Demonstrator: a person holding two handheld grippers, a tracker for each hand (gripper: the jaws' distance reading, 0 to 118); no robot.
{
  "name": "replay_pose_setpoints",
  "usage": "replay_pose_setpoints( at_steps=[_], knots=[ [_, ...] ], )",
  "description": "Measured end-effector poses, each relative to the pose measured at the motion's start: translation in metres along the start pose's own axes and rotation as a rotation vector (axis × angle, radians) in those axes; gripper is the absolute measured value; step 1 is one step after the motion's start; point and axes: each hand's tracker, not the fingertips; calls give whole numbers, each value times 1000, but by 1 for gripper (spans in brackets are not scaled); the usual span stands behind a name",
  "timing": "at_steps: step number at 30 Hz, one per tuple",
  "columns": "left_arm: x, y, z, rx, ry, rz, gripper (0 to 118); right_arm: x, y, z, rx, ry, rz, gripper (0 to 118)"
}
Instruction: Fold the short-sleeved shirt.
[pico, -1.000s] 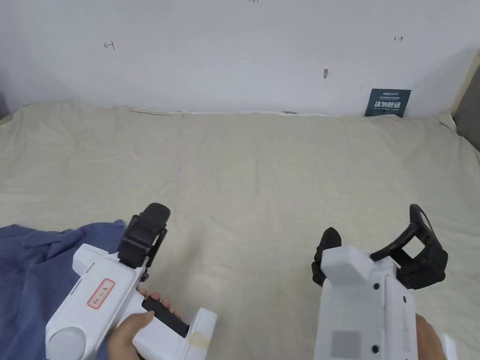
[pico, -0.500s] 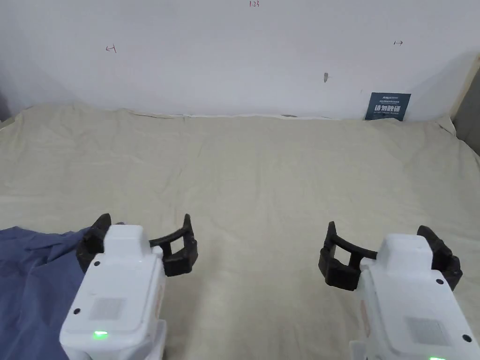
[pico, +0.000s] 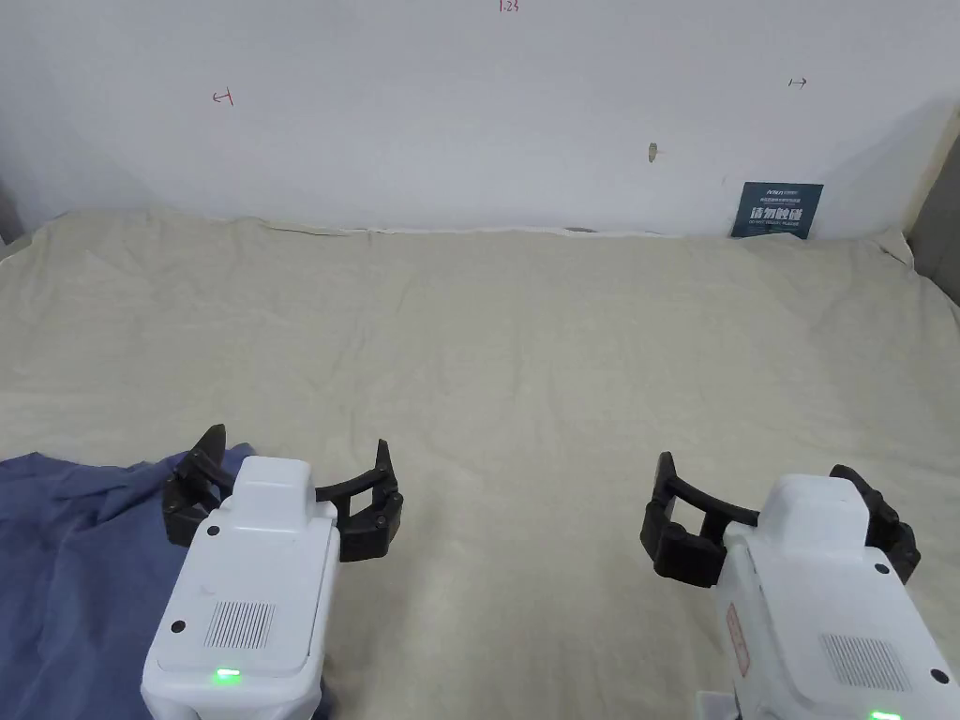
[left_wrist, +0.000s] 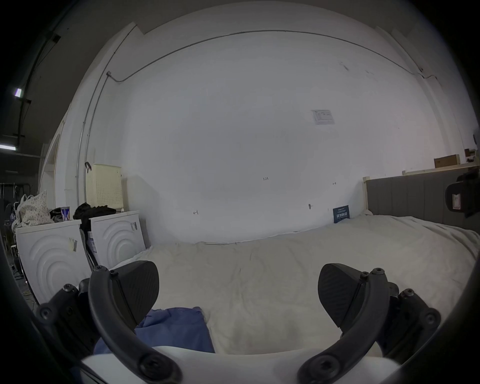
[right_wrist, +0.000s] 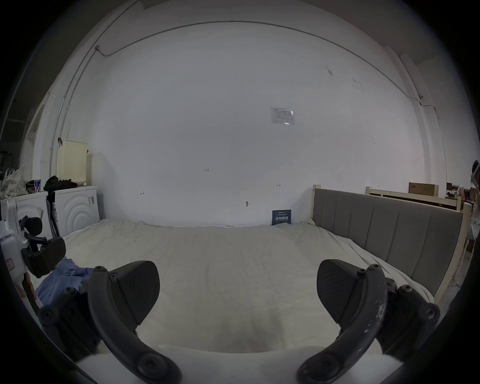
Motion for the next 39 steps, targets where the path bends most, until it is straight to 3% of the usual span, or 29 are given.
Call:
replay_pose_setpoints(
  at_steps=[32,35,37,38,39],
  knots=[
    [-2,4,-1,-4,14,34,115,0,4,0,13,-12,49,118],
    [-2,4,-2,-8,5,50,93,0,6,1,10,-1,48,84],
    [-2,5,-2,-22,-14,80,88,-1,7,3,8,-6,53,78],
    [-2,6,-1,-26,-20,96,72,-1,7,3,7,-15,59,58],
    [-2,6,-1,-29,-18,103,37,-1,7,3,8,-24,62,27]
  ],
)
